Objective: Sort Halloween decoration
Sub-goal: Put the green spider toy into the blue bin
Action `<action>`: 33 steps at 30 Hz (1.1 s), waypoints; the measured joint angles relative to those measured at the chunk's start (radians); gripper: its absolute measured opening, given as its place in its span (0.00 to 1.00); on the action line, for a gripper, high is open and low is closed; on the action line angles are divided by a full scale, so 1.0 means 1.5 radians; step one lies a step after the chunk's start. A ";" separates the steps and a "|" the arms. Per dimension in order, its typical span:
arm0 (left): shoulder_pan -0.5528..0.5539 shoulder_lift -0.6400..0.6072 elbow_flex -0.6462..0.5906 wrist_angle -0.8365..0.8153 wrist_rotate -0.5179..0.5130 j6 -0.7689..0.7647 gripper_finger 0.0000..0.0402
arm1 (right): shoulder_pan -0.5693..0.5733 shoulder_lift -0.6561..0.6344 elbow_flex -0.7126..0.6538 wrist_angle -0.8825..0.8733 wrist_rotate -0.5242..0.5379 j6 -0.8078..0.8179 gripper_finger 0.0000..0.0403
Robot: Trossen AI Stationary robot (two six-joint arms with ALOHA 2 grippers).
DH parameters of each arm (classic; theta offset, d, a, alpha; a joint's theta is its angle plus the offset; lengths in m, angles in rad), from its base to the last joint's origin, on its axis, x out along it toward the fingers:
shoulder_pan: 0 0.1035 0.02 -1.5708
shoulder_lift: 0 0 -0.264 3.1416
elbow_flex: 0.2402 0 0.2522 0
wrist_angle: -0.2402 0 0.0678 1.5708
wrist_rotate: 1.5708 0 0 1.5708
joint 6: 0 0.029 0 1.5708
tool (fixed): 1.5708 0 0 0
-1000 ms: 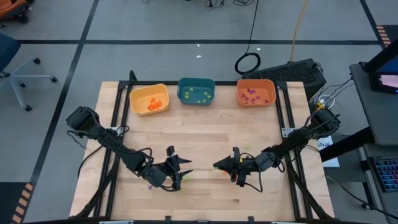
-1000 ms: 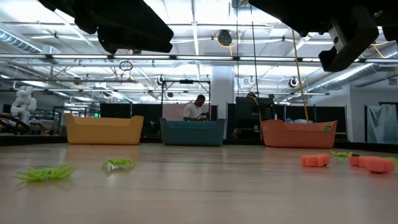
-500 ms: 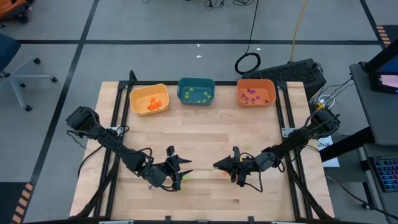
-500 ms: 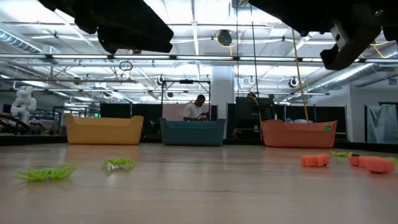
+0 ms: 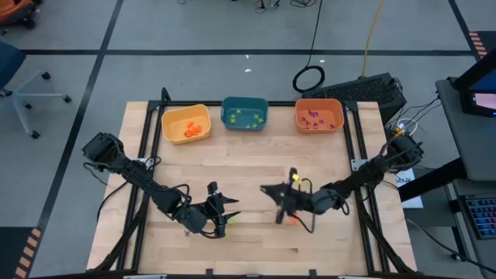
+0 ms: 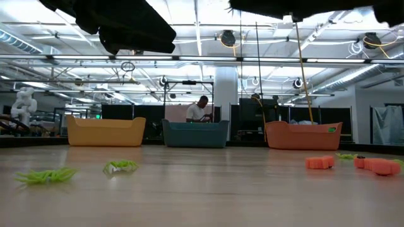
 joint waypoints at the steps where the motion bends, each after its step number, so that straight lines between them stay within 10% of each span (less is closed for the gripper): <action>1: 0.000 0.000 0.000 0.000 0.000 0.000 0.44 | -0.008 0.000 0.013 -0.019 0.014 0.021 0.00; 8: 0.000 0.000 0.000 0.000 0.000 0.000 0.44 | -0.129 0.000 0.129 -0.287 0.018 0.163 0.00; 14: 0.000 0.000 0.000 0.000 0.000 -0.003 0.44 | -0.287 0.000 0.217 -0.503 -0.166 0.279 0.00; 33: 0.000 0.000 0.000 0.000 0.000 0.002 0.44 | -0.651 0.024 0.248 -0.637 -0.436 0.436 0.00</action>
